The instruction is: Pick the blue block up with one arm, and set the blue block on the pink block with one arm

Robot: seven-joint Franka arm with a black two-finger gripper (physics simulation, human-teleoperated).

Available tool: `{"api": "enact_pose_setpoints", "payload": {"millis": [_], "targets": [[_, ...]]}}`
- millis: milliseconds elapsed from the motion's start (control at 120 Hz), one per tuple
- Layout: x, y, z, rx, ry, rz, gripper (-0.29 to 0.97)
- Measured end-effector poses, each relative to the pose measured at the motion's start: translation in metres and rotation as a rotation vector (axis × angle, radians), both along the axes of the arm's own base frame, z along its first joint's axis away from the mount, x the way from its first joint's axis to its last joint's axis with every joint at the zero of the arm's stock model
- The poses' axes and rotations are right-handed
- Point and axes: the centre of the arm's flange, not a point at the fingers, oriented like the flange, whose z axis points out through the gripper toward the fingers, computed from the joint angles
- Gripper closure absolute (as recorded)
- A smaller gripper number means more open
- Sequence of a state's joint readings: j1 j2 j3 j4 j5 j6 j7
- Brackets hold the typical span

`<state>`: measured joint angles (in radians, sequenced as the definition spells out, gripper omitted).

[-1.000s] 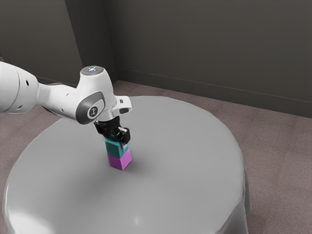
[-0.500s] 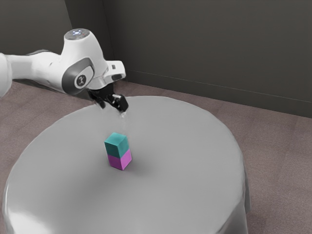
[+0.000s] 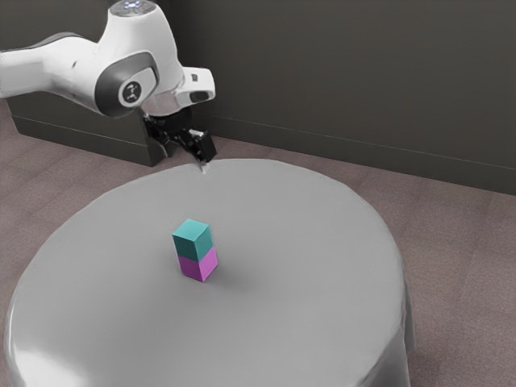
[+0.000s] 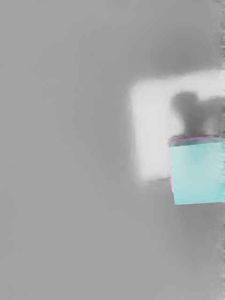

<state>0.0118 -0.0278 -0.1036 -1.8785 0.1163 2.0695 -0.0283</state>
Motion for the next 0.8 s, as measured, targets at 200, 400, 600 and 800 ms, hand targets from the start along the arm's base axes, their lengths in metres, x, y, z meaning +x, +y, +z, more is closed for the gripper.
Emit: {"api": "enact_pose_setpoints", "payload": {"millis": [200,400,600,800], "targets": [[-0.012,-0.042,0.008,-0.003,0.014,-0.056,0.0],[-0.027,-0.056,0.026,-0.005,0.013,-0.057,0.0],[-0.031,-0.049,0.031,-0.007,0.021,-0.025,0.0],[-0.052,-0.076,0.056,-0.001,0.005,-0.044,0.0]]}}
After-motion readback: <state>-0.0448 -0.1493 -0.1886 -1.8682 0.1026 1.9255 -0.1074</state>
